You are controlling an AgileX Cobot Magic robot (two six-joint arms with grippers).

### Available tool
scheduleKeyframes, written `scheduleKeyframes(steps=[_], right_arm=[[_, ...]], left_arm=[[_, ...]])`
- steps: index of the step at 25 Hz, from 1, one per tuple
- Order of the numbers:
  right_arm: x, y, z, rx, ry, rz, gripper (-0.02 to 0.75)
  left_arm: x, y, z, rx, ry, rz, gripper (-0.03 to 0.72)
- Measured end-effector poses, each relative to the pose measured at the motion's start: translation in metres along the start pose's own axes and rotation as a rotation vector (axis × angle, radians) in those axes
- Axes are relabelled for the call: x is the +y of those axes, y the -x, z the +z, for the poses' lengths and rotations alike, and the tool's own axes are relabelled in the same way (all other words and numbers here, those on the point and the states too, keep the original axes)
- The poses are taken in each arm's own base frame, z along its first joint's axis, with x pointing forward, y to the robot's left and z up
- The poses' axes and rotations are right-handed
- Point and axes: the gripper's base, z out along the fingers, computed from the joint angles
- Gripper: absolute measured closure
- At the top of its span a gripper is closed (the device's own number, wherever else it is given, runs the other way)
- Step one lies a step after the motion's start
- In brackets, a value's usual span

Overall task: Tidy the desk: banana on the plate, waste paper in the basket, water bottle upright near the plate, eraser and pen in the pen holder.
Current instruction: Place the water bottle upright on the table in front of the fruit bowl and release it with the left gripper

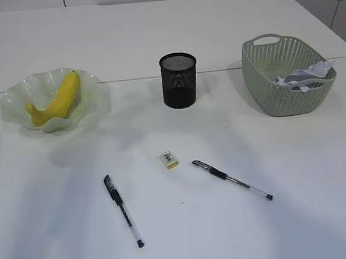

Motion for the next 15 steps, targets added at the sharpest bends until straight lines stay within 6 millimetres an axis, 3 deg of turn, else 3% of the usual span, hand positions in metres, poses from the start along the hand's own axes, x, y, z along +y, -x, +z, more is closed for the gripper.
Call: scheduleKeyframes(steps=[15], right_arm=[[0.000, -0.001, 0.000, 0.012, -0.005, -0.009, 0.223]], left_arm=[[0.015, 0.000, -0.009, 0.032, 0.169, -0.036, 0.280]])
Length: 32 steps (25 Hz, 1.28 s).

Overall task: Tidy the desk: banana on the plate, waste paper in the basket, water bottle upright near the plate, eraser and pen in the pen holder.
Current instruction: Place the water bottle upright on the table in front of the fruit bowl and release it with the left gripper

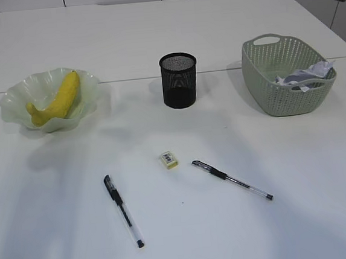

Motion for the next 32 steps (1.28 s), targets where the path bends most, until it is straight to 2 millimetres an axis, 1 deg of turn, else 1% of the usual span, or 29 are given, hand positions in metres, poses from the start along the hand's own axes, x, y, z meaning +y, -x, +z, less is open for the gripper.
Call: scheduleKeyframes(steps=[5, 10, 12, 17, 19, 25, 28, 32], right_arm=[[0.000, 0.000, 0.000, 0.002, -0.001, -0.001, 0.224], [0.000, 0.000, 0.000, 0.002, -0.001, -0.001, 0.224], [0.000, 0.000, 0.000, 0.002, -0.001, 0.001, 0.223], [0.000, 0.000, 0.000, 0.002, -0.001, 0.001, 0.223], [0.000, 0.000, 0.000, 0.002, -0.001, 0.001, 0.224], [0.000, 0.000, 0.000, 0.004, -0.002, -0.001, 0.224], [0.000, -0.001, 0.000, 0.007, -0.003, -0.003, 0.223], [0.000, -0.001, 0.000, 0.009, -0.003, -0.004, 0.223]], left_arm=[[0.010, 0.006, -0.015, -0.021, 0.097, -0.012, 0.280], [0.017, 0.010, -0.027, -0.044, 0.175, 0.055, 0.280], [0.019, 0.016, -0.030, -0.062, 0.192, 0.077, 0.280], [0.023, 0.039, -0.036, -0.132, 0.228, 0.162, 0.281], [0.025, 0.044, -0.037, -0.149, 0.243, 0.198, 0.281], [0.025, 0.048, -0.038, -0.165, 0.266, 0.333, 0.282], [0.019, 0.052, -0.039, -0.183, 0.262, 0.415, 0.282], [-0.004, 0.059, -0.041, -0.241, 0.245, 0.565, 0.282]])
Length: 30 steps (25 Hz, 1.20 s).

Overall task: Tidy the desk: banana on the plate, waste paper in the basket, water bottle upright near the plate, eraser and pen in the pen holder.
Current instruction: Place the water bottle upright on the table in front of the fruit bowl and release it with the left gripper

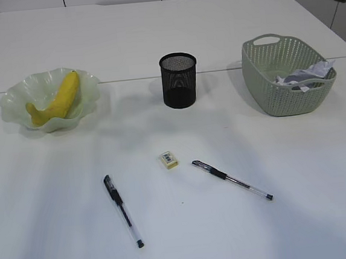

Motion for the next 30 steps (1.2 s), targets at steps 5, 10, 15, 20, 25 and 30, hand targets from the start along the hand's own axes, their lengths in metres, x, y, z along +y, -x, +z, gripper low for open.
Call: scheduleKeyframes(steps=[5, 10, 15, 20, 25, 30], right_arm=[[0.000, 0.000, 0.000, 0.000, 0.000, 0.000, 0.224], [0.000, 0.000, 0.000, 0.001, 0.003, 0.000, 0.223], [0.000, 0.000, 0.000, 0.001, 0.003, 0.000, 0.225], [0.000, 0.000, 0.000, 0.002, 0.004, 0.000, 0.225], [-0.001, -0.002, 0.002, 0.008, 0.013, 0.011, 0.225], [-0.003, -0.005, 0.005, 0.019, 0.016, 0.020, 0.225]], left_arm=[[-0.015, 0.021, -0.009, -0.080, 0.005, 0.055, 0.282], [-0.024, 0.034, -0.017, -0.117, 0.041, 0.001, 0.284], [-0.021, 0.043, -0.022, -0.186, 0.103, -0.089, 0.284], [-0.019, 0.049, -0.023, -0.255, 0.136, -0.043, 0.285], [-0.019, 0.055, -0.025, -0.319, 0.130, -0.093, 0.285], [-0.021, 0.057, -0.026, -0.354, 0.067, -0.316, 0.290]])
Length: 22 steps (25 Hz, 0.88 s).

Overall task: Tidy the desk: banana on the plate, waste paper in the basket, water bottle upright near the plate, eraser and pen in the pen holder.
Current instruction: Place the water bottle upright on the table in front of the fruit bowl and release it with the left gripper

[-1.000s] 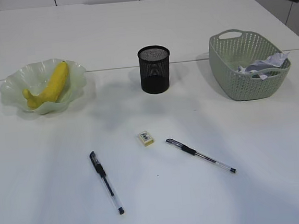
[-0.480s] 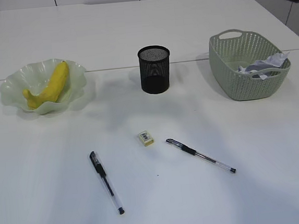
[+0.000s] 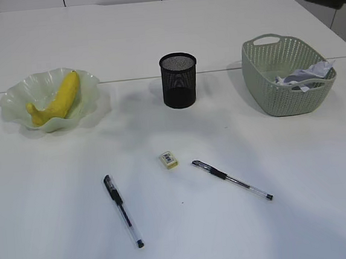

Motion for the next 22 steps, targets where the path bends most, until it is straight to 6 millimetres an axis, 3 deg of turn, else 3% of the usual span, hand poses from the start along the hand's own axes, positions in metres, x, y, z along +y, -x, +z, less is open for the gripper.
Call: scheduleKeyframes(steps=[10, 22], right_arm=[[0.000, 0.000, 0.000, 0.003, 0.003, 0.003, 0.225], [0.001, 0.000, 0.000, 0.005, 0.009, 0.008, 0.225]], left_arm=[[-0.009, 0.000, 0.000, 0.006, -0.122, -0.238, 0.295], [0.004, -0.042, 0.018, 0.222, -0.188, -0.359, 0.300]])
